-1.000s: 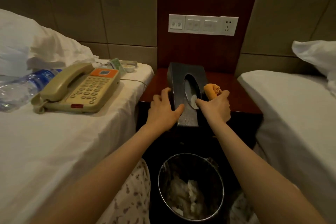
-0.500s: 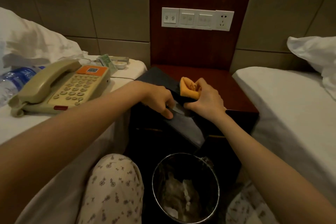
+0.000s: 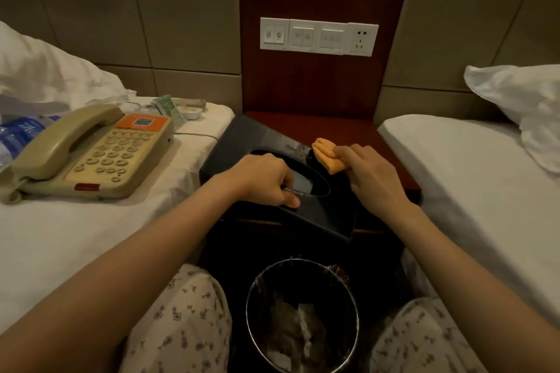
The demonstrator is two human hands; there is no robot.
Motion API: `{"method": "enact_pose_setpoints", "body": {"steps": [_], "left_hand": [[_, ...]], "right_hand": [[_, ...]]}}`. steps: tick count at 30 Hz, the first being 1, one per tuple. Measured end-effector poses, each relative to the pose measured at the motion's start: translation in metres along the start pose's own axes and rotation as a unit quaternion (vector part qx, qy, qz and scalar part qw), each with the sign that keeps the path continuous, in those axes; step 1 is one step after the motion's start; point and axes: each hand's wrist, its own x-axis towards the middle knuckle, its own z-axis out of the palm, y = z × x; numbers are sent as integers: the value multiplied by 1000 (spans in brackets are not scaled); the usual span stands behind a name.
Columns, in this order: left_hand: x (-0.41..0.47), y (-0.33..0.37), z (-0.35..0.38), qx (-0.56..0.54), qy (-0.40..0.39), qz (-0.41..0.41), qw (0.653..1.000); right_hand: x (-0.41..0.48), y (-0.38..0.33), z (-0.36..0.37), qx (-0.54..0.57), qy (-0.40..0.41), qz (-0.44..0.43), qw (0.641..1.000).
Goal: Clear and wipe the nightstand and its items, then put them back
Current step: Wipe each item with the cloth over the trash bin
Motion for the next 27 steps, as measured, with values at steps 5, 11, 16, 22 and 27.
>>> {"method": "enact_pose_setpoints", "body": {"steps": [5, 11, 16, 22, 27], "left_hand": [[2, 20, 11, -25, 105, -64, 992], [9, 26, 17, -125, 177, -195, 956], [19, 32, 28, -210, 180, -255, 927], [31, 32, 33, -331, 140, -294, 886], [37, 27, 8, -578, 46, -331, 744]], "right_hand": [[-2, 0, -7, -61, 50, 24, 997], [1, -4, -10, -53, 32, 39, 997], [13, -19, 2, 66, -37, 105, 992], [27, -22, 13, 78, -76, 115, 987], [33, -17, 17, 96, -61, 121, 986]]}}
